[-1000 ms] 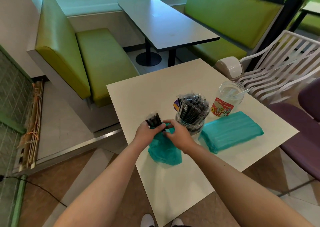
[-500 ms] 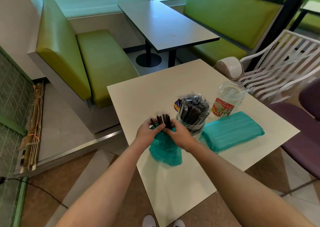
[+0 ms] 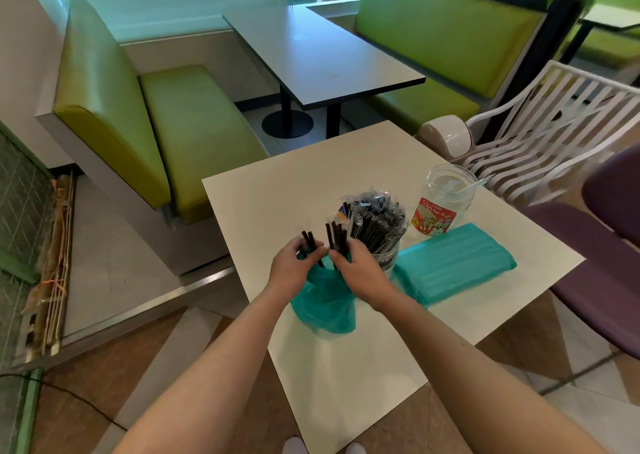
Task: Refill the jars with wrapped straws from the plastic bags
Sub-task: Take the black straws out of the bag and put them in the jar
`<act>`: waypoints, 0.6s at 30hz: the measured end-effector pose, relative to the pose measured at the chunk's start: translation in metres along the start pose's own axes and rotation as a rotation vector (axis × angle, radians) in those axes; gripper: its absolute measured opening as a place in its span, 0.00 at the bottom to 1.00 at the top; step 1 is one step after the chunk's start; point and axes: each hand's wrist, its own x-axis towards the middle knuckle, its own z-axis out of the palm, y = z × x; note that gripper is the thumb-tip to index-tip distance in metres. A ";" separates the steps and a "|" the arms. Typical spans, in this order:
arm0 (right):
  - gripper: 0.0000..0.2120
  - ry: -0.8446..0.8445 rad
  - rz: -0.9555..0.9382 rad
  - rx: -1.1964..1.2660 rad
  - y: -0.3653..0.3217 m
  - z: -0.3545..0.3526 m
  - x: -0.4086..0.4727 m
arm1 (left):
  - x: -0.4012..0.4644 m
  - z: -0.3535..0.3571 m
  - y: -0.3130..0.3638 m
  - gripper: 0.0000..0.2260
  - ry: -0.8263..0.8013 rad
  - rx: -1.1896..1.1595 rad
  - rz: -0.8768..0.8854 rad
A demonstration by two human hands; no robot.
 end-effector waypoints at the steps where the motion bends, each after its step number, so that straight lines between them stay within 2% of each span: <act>1: 0.12 0.022 -0.002 0.006 -0.001 -0.002 0.000 | 0.001 0.001 0.001 0.04 0.001 -0.001 -0.001; 5: 0.11 0.098 -0.030 0.034 -0.014 -0.023 -0.001 | 0.005 0.003 0.002 0.05 -0.019 0.029 0.027; 14: 0.11 0.390 -0.250 0.083 -0.065 -0.088 -0.001 | 0.008 0.009 0.004 0.05 -0.037 0.062 0.023; 18: 0.13 0.409 -0.296 0.005 -0.071 -0.089 -0.005 | 0.008 0.009 0.004 0.05 -0.042 0.068 0.030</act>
